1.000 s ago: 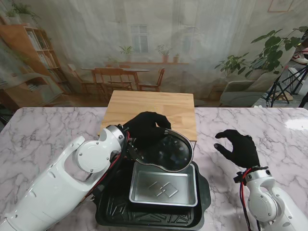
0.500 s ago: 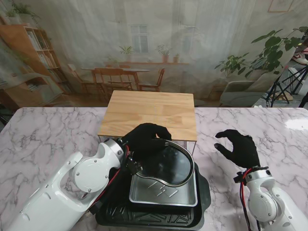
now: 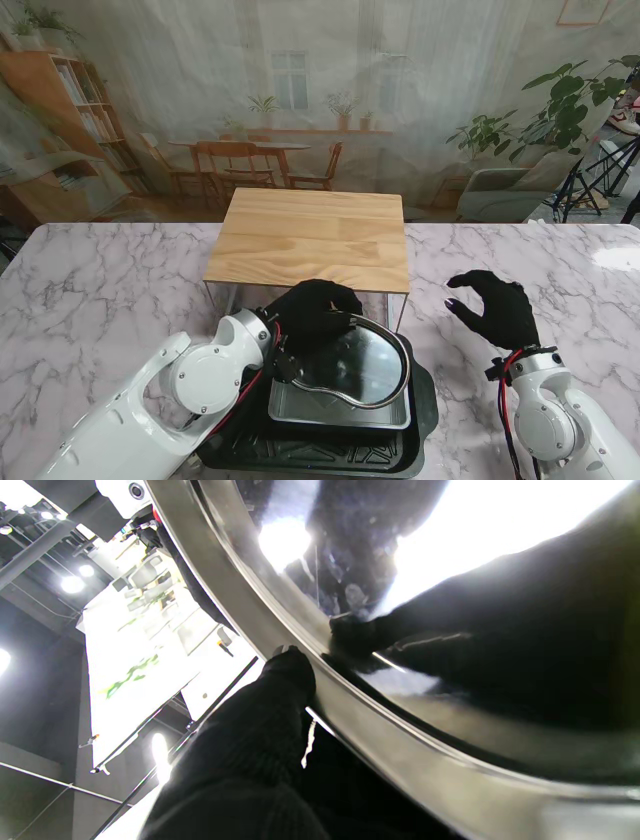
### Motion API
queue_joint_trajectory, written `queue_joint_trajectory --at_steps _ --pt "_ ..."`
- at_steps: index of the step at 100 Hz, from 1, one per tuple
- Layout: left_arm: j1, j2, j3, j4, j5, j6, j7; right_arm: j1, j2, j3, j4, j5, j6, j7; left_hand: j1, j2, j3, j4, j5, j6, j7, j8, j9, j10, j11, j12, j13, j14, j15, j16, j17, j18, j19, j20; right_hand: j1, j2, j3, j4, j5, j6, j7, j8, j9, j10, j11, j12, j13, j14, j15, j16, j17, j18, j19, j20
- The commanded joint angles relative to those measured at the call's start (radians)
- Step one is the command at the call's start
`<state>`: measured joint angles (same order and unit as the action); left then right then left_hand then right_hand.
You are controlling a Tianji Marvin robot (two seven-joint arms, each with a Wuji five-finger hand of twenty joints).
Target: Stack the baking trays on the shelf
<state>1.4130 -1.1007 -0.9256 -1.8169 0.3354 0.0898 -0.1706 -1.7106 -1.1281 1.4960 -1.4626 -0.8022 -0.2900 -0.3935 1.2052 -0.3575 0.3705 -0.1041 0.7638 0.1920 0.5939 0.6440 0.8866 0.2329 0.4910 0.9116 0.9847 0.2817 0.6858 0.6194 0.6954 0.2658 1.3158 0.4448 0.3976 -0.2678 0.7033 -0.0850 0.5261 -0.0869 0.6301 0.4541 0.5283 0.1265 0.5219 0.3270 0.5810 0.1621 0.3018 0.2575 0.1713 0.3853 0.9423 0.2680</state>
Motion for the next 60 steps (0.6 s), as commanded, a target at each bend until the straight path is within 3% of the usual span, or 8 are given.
queue_joint_trajectory --at_steps 1,60 --pt "0.0 -0.006 0.01 0.014 -0.004 0.012 -0.013 -0.001 -0.002 -0.001 0.003 -0.001 0.003 -0.001 0.086 0.101 0.17 0.029 0.122 -0.06 0.2 0.05 -0.019 -0.004 0.036 -0.01 0.017 0.055 0.038 -0.003 0.031 -0.038 0.055 -0.013 0.009 0.036 -0.019 0.02 -0.023 0.0 -0.01 0.009 -0.031 -0.003 0.01 0.002 -0.028 -0.013 -0.034 -0.005 -0.016 -0.006 -0.014 0.006" --pt "-0.046 -0.033 0.082 0.121 -0.013 0.066 0.047 0.005 -0.001 -0.006 0.011 0.0 0.007 0.003 0.086 0.111 0.162 0.028 0.108 -0.061 0.198 0.04 -0.038 -0.012 0.035 -0.018 -0.004 0.052 0.024 -0.014 0.012 -0.048 0.035 -0.018 0.008 0.036 -0.019 0.02 -0.024 0.0 -0.011 0.009 -0.032 -0.004 0.01 0.002 -0.029 -0.012 -0.034 -0.005 -0.015 -0.008 -0.014 0.006"
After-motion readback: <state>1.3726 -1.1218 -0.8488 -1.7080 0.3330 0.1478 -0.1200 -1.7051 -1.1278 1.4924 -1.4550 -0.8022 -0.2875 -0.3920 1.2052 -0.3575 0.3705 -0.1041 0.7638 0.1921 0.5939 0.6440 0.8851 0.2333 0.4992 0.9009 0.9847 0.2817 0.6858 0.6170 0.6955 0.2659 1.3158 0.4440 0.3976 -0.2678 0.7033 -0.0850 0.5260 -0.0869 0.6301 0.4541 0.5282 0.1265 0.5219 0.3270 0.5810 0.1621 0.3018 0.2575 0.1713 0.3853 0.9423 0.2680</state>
